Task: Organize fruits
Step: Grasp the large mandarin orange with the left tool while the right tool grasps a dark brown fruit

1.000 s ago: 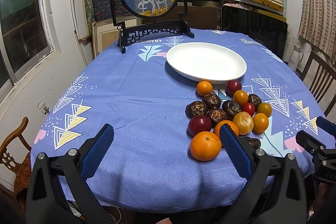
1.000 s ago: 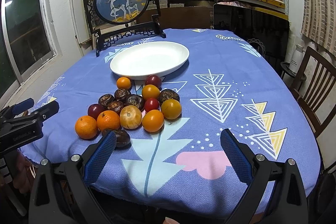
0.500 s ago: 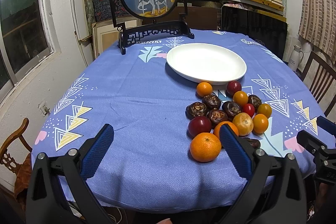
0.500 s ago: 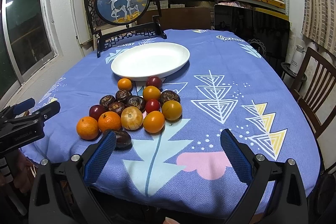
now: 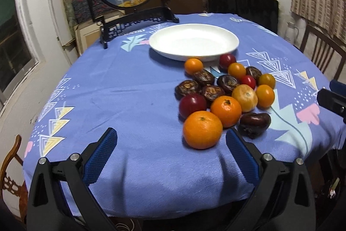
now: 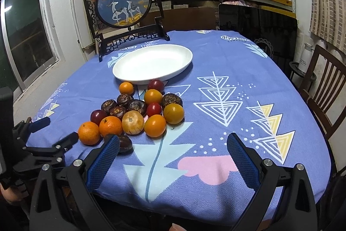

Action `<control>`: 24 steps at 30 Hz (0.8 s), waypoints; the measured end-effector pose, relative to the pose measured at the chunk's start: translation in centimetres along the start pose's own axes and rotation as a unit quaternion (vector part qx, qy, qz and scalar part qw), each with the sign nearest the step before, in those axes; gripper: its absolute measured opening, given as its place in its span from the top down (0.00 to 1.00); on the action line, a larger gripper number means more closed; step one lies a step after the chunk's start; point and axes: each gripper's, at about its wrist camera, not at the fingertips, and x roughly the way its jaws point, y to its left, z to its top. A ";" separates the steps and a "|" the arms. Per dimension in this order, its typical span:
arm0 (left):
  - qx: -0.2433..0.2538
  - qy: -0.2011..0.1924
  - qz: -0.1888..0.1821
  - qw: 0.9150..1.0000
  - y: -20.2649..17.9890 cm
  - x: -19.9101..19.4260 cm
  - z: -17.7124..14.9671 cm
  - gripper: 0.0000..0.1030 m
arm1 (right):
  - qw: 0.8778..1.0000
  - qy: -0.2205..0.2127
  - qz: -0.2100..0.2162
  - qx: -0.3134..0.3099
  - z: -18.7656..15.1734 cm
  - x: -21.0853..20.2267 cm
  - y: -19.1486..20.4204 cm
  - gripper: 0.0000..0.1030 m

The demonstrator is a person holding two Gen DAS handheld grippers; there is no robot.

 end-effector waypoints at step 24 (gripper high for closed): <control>-0.014 0.011 -0.094 0.995 2.7 2.3 -0.6 0.56 | 0.980 0.112 0.150 -0.066 -1.9 5.3 5.0 0.18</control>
